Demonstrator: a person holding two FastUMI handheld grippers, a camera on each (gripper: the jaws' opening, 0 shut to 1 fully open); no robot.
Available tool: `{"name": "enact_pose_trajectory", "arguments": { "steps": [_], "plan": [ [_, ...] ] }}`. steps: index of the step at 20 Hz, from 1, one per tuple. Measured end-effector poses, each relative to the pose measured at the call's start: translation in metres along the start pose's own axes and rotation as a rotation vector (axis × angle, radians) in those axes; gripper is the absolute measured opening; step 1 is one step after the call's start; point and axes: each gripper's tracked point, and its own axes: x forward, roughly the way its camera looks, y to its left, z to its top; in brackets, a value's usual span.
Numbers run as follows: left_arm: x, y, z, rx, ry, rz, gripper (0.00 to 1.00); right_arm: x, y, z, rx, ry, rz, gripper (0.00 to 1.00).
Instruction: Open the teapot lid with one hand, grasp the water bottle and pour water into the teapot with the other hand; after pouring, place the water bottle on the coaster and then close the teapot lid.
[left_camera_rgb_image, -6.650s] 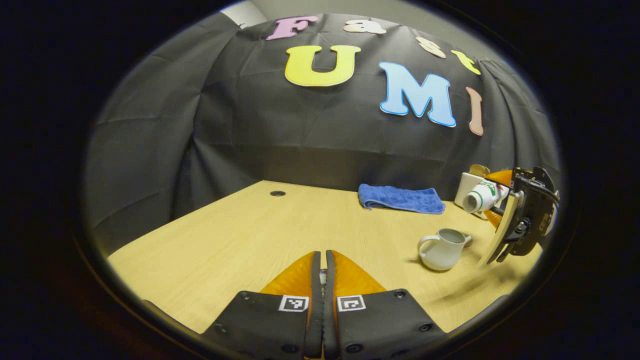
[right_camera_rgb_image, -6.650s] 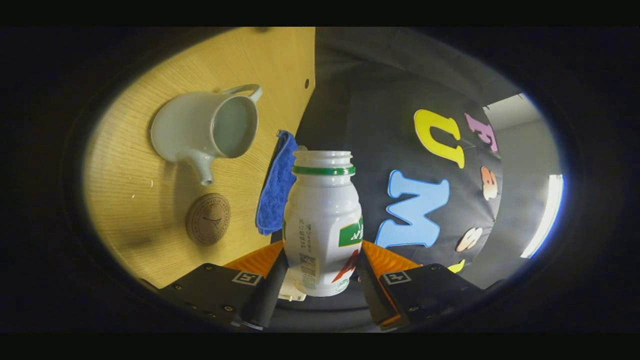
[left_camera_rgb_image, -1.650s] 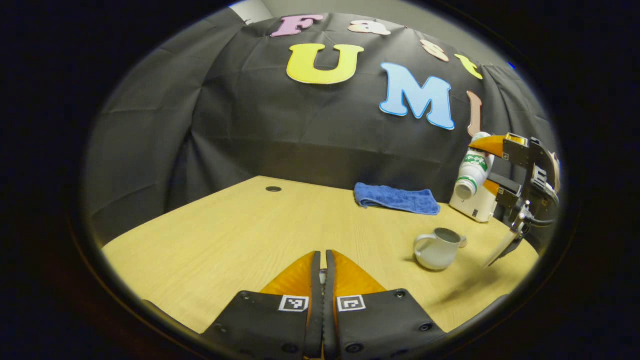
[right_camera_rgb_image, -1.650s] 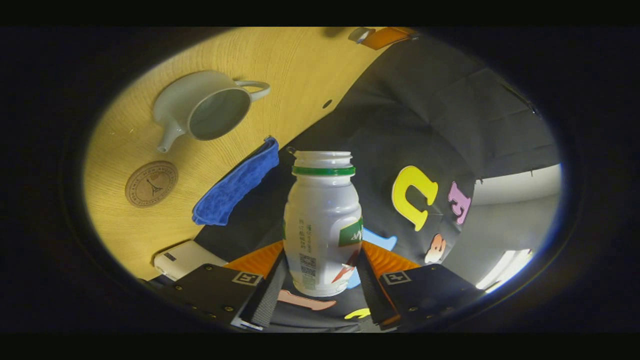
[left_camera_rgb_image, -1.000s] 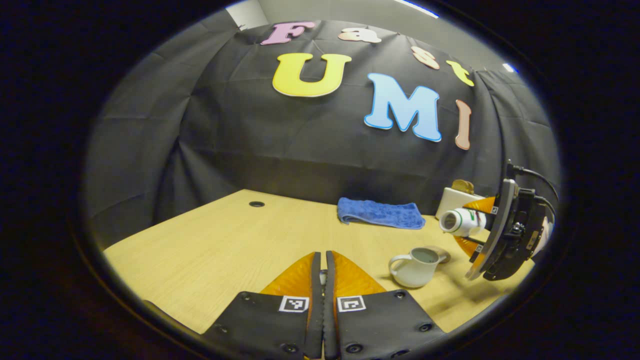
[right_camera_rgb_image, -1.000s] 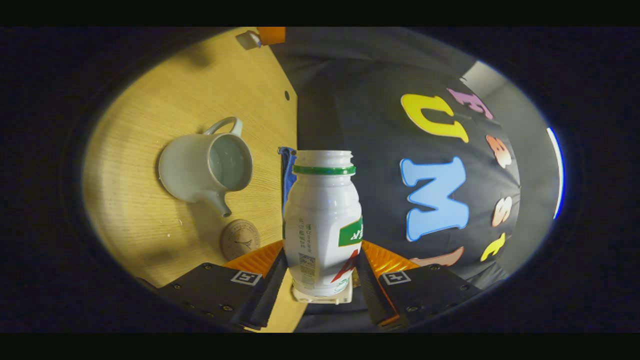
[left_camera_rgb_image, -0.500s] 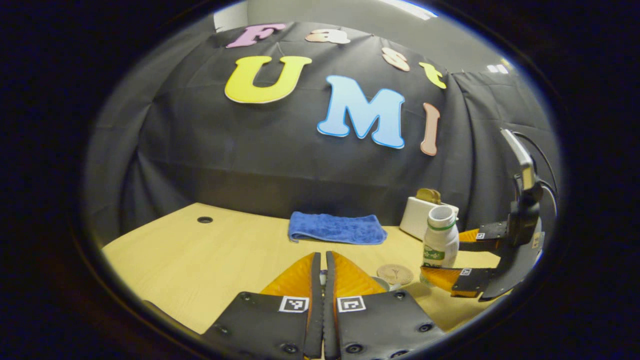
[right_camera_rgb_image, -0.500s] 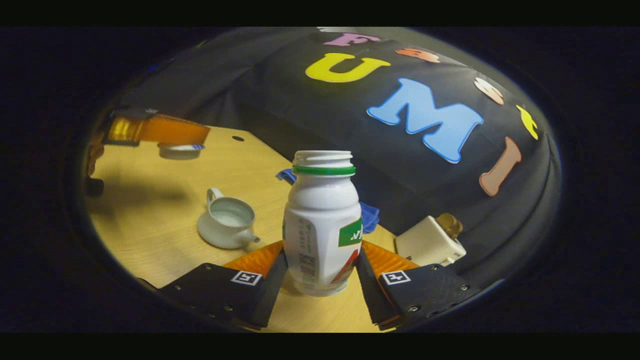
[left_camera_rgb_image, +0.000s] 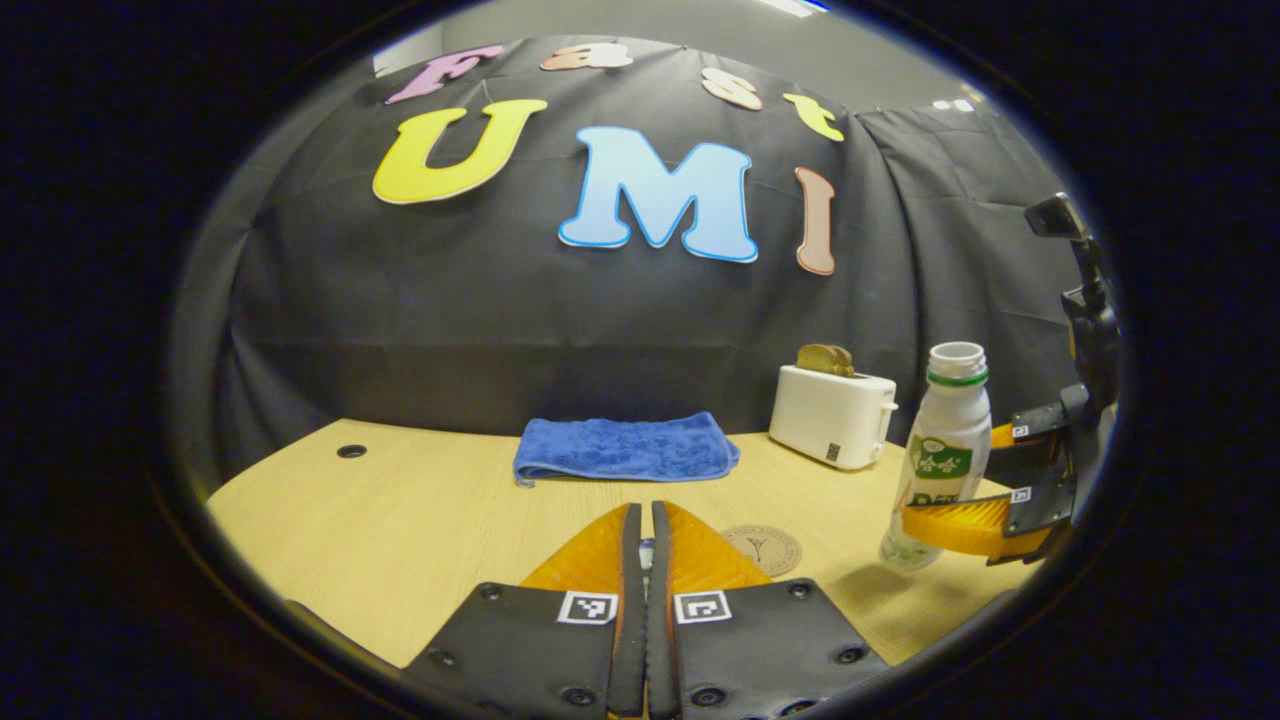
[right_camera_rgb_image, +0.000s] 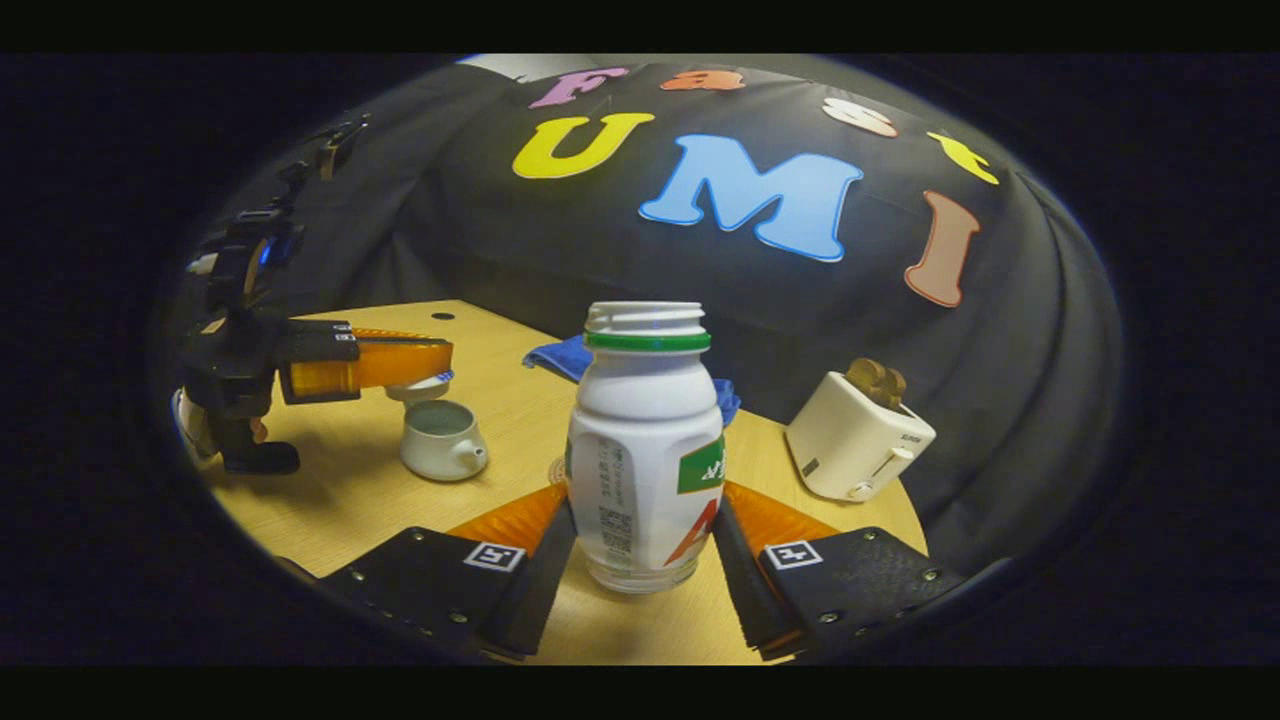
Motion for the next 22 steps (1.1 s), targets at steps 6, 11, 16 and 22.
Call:
{"name": "enact_pose_trajectory", "arguments": {
  "steps": [6,11,16,22],
  "plan": [
    [0.010,-0.007,-0.019,0.042,0.028,0.019,0.10,-0.004,-0.016,-0.016,0.020,0.015,-0.013,0.72],
    [0.015,-0.010,-0.030,0.043,0.052,0.026,0.10,-0.006,-0.021,-0.021,0.048,0.022,-0.014,0.72],
    [0.015,-0.009,-0.034,0.035,0.054,0.033,0.07,-0.007,-0.022,-0.025,0.057,0.030,-0.014,0.72],
    [0.015,-0.011,-0.035,0.052,0.051,0.046,0.17,-0.009,-0.020,-0.021,0.054,0.029,-0.020,0.72]
  ]
}}
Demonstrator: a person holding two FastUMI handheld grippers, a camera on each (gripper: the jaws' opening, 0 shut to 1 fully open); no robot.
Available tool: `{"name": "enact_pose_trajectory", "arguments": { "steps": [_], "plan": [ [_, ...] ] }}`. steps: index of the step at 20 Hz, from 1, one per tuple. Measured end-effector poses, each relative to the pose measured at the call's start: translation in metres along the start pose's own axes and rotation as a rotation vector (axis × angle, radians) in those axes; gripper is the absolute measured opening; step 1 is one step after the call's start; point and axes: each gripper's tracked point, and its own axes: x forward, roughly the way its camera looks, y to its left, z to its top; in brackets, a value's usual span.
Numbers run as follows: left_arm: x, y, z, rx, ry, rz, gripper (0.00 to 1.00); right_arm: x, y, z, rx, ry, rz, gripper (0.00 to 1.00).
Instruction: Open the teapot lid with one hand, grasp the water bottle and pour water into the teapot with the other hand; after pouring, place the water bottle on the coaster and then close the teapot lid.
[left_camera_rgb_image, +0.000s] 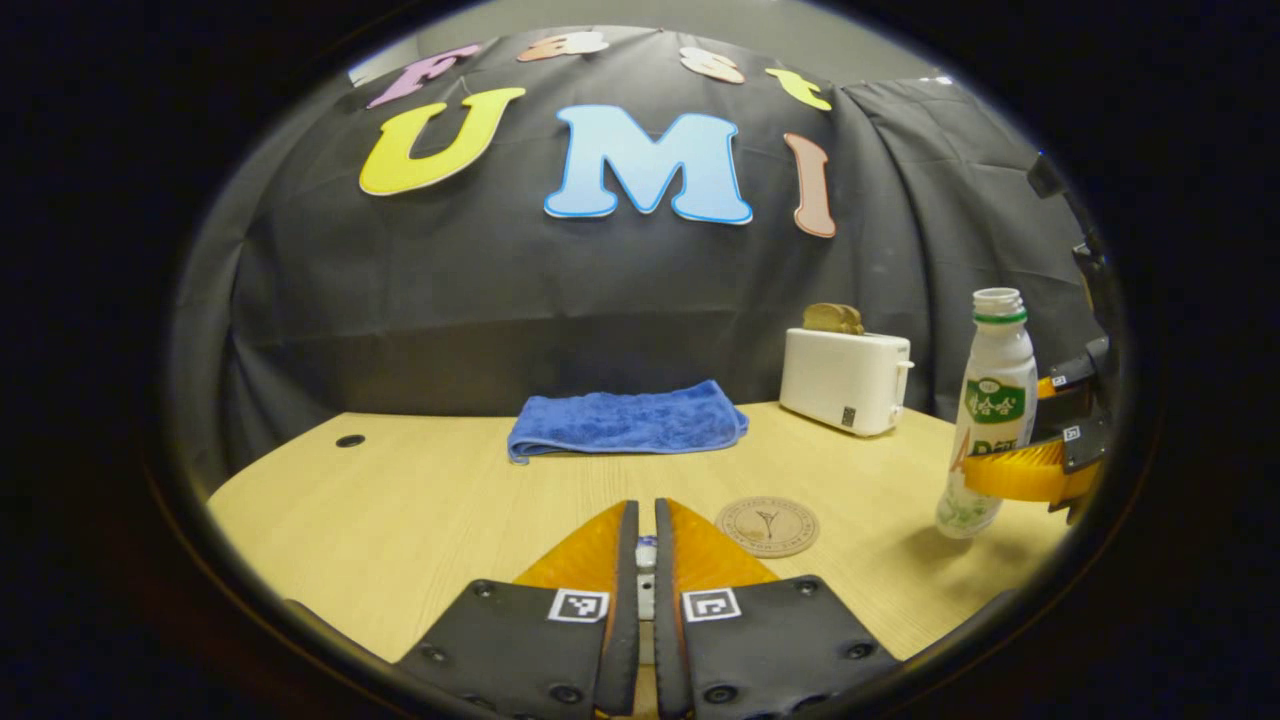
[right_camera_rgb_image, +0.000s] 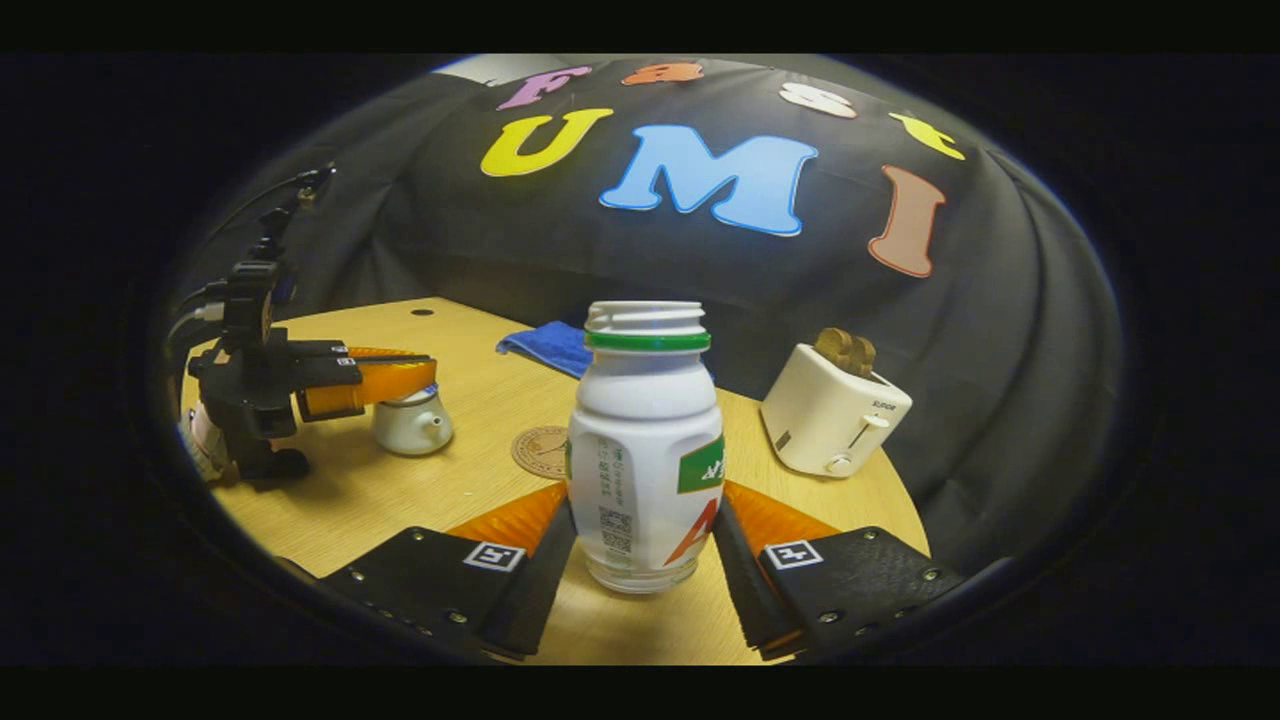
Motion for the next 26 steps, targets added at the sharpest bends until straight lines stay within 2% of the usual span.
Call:
{"name": "enact_pose_trajectory", "arguments": {
  "steps": [4,5,6,8,16,20,21,22,26],
  "plan": [
    [-0.001,0.000,0.001,-0.011,-0.004,-0.004,0.23,0.000,0.003,0.001,0.001,0.005,0.002,0.72],
    [-0.003,0.000,0.003,-0.017,-0.007,-0.007,0.19,-0.001,0.003,0.002,0.005,0.004,0.003,0.72],
    [-0.005,0.001,0.004,-0.025,-0.011,-0.009,0.24,0.000,0.005,0.002,0.007,0.004,0.005,0.72],
    [-0.012,0.004,0.012,-0.037,-0.030,-0.004,0.25,0.002,0.009,0.006,0.003,0.003,0.006,0.72],
    [-0.054,0.028,0.033,-0.055,-0.077,0.003,0.24,0.031,0.040,0.040,0.016,-0.023,0.054,0.72],
    [-0.079,0.047,0.043,-0.058,-0.108,0.026,0.24,0.054,0.053,0.057,0.051,-0.045,0.072,0.72],
    [-0.086,0.051,0.045,-0.060,-0.113,0.032,0.20,0.061,0.055,0.060,0.064,-0.048,0.077,0.72],
    [-0.091,0.055,0.046,-0.062,-0.118,0.037,0.24,0.067,0.058,0.061,0.082,-0.049,0.082,0.72],
    [-0.105,0.068,0.044,-0.066,-0.122,0.063,0.24,0.092,0.071,0.065,0.164,-0.036,0.116,0.72]
  ]
}}
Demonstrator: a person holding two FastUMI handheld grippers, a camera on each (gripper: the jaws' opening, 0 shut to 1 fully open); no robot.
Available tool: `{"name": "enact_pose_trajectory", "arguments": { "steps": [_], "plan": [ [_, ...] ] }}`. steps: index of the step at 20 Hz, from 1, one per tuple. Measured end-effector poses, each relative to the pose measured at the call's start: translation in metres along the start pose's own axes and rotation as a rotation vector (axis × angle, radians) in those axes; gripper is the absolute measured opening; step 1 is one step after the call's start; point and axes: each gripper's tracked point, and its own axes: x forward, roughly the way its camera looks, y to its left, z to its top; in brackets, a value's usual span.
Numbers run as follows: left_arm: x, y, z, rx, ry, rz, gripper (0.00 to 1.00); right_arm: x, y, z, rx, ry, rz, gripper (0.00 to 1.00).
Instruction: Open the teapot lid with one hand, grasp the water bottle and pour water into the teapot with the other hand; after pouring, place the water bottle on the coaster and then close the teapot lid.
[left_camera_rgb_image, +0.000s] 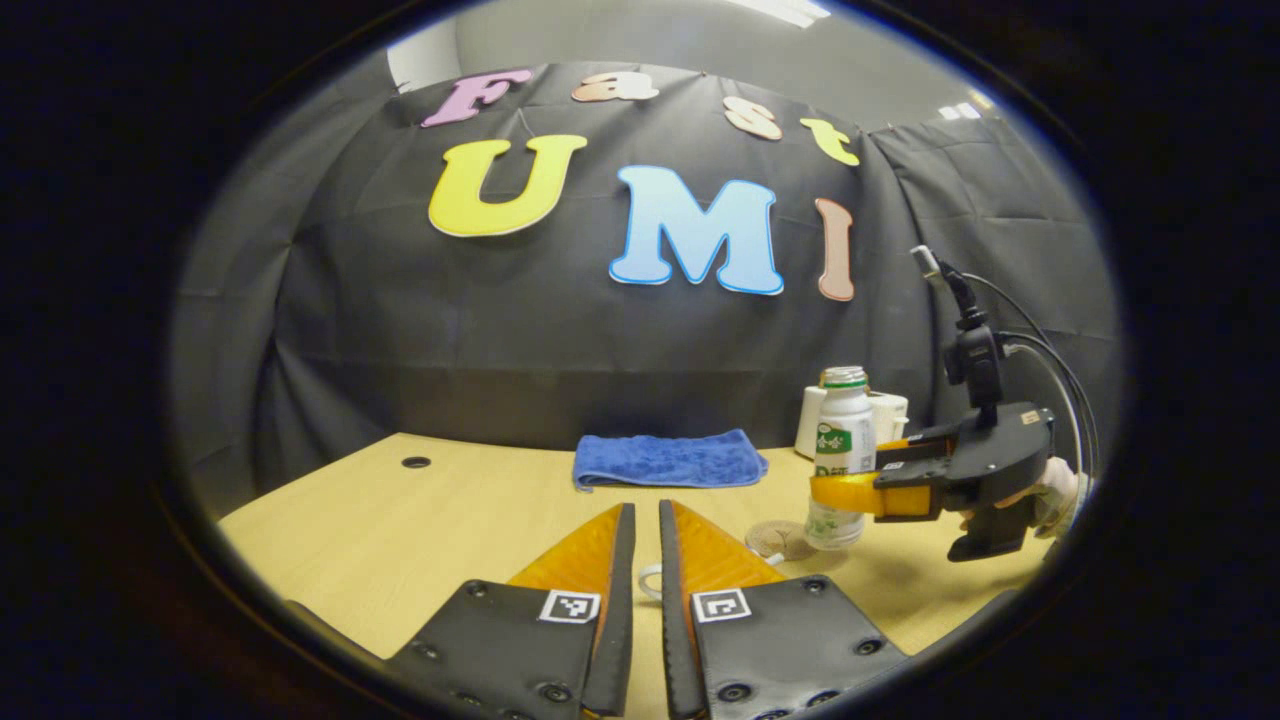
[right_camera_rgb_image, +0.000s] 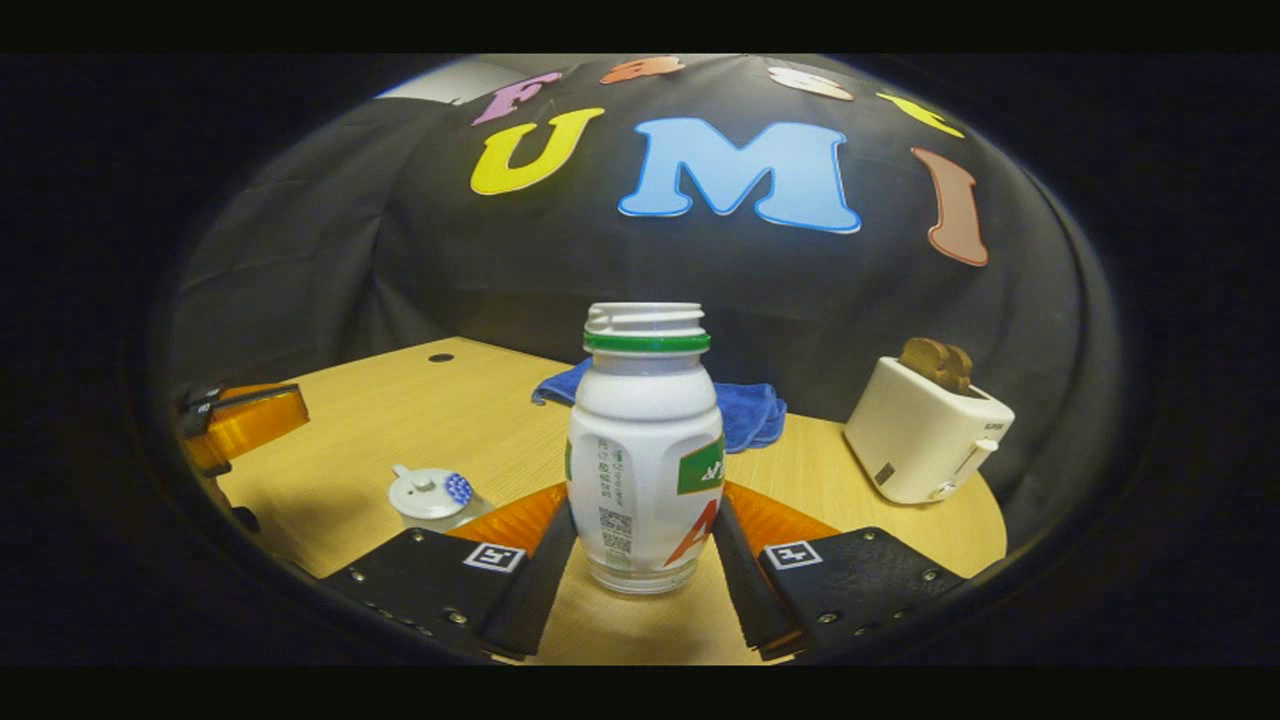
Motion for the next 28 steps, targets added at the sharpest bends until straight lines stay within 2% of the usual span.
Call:
{"name": "enact_pose_trajectory", "arguments": {
  "steps": [5,11,18,28],
  "plan": [
    [-0.008,0.010,-0.010,-0.026,0.013,0.010,0.24,0.025,0.002,0.007,0.040,-0.010,-0.009,0.72],
    [-0.012,0.026,-0.012,-0.052,0.008,0.034,0.24,0.044,-0.007,0.017,0.088,-0.059,-0.059,0.72],
    [-0.017,0.037,-0.018,-0.081,0.012,0.053,0.24,0.056,-0.015,-0.003,0.169,-0.017,-0.071,0.72],
    [-0.017,0.038,-0.026,-0.120,0.029,0.055,0.24,0.049,-0.012,-0.007,0.147,-0.068,-0.092,0.72]
  ]
}}
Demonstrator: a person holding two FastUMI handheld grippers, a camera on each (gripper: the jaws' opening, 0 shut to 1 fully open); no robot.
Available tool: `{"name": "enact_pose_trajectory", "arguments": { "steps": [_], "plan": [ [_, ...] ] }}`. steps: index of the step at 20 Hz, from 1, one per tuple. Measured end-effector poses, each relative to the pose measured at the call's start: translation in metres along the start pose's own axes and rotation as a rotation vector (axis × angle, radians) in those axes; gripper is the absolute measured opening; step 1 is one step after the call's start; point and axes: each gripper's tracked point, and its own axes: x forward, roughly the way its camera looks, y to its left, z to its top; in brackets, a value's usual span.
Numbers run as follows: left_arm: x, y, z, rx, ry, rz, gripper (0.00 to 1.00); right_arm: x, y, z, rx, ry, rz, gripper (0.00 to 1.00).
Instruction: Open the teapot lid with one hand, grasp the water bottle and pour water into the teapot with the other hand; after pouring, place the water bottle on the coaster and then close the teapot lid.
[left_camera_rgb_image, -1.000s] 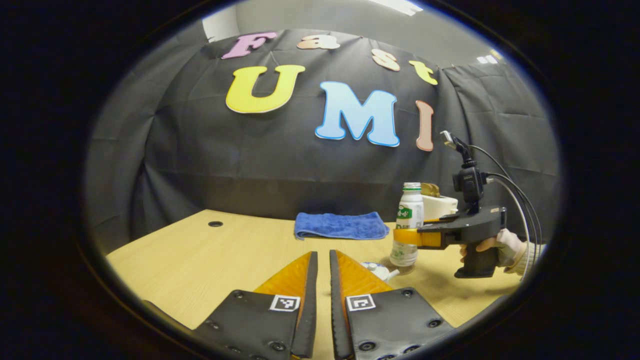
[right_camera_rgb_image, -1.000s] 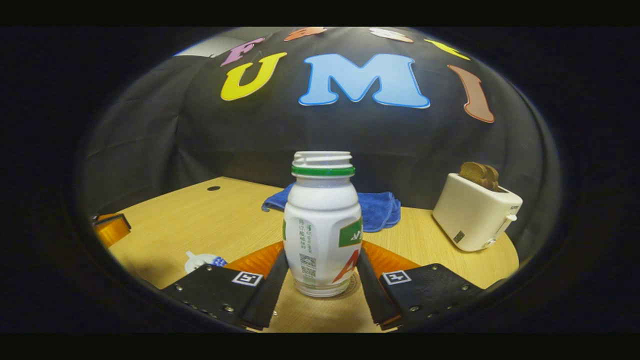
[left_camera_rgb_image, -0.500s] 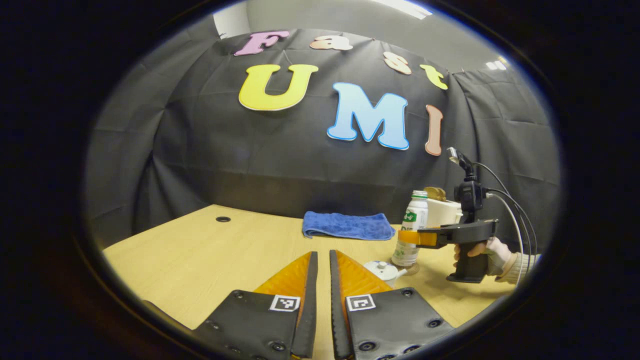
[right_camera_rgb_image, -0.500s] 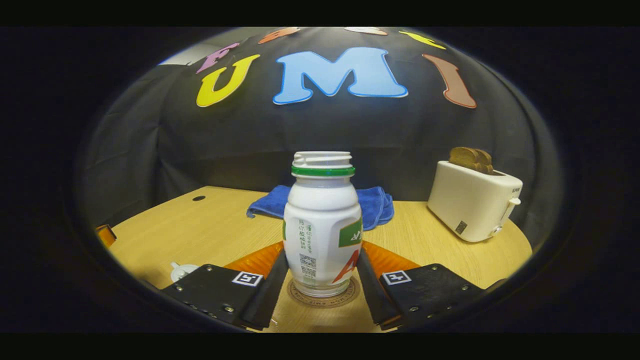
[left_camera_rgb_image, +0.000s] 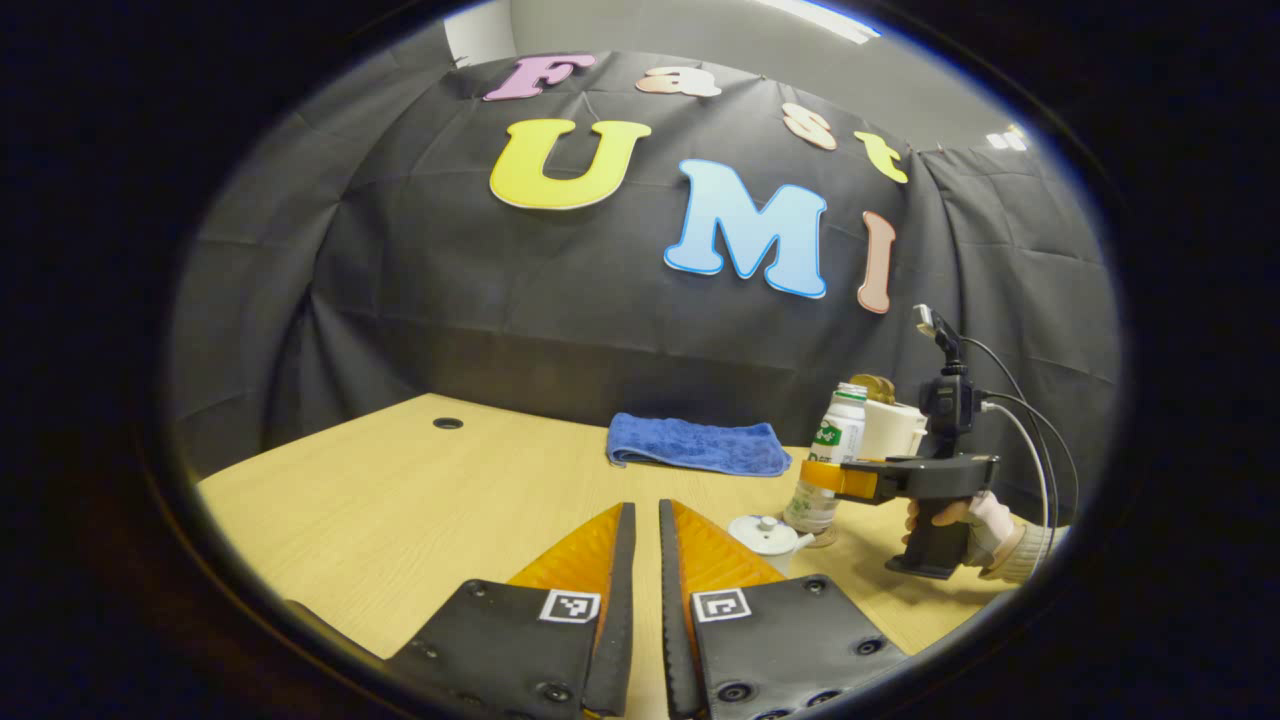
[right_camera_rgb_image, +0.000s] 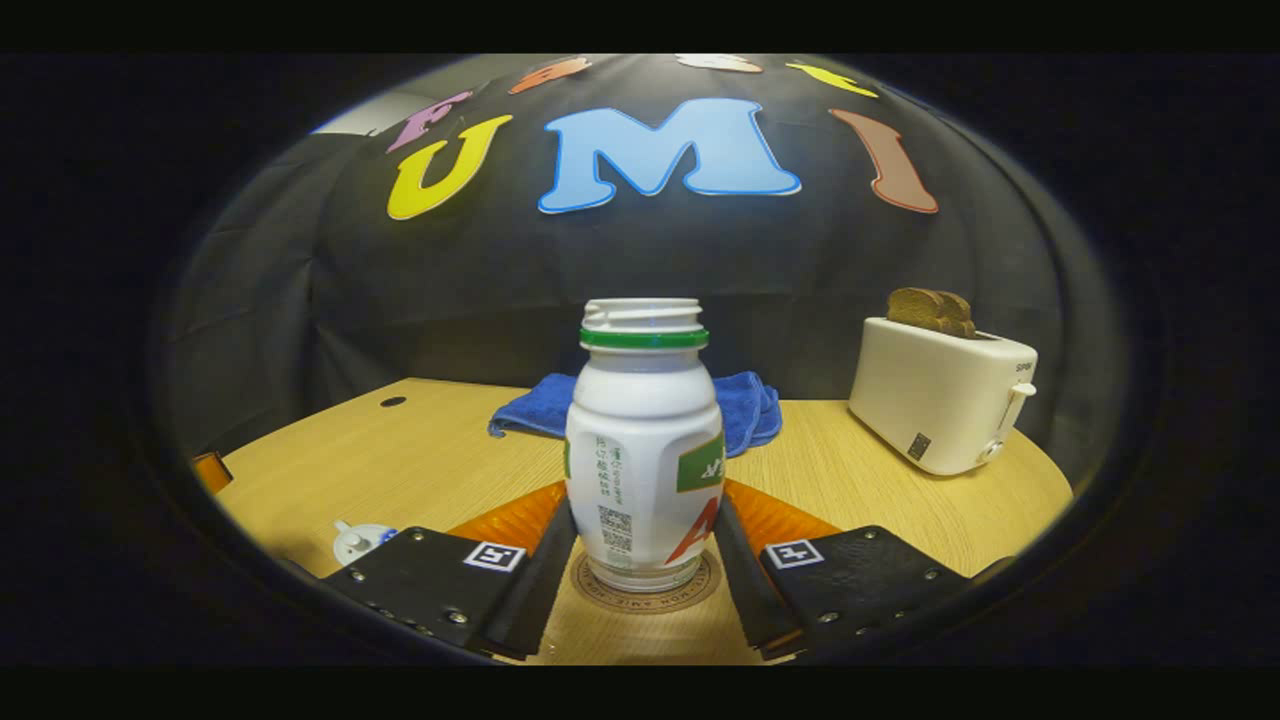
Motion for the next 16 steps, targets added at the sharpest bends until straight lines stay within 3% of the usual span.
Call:
{"name": "enact_pose_trajectory", "arguments": {
  "steps": [7,8,9,10,16],
  "plan": [
    [-0.001,-0.001,-0.004,-0.005,0.012,-0.003,0.24,0.001,0.001,-0.010,0.003,0.000,0.003,0.75],
    [-0.001,-0.002,-0.003,-0.004,0.010,-0.005,0.24,-0.001,0.003,-0.012,0.011,0.000,0.013,0.77],
    [-0.002,-0.002,-0.001,-0.002,0.009,-0.004,0.24,-0.002,0.002,-0.011,0.018,-0.008,0.014,0.90],
    [-0.001,-0.002,-0.001,0.000,0.007,-0.005,0.24,-0.004,0.000,-0.010,0.016,-0.016,0.009,0.96],
    [-0.006,-0.021,0.005,0.004,-0.006,-0.030,0.24,-0.039,-0.004,0.014,-0.010,-0.091,-0.010,0.99]
  ]
}}
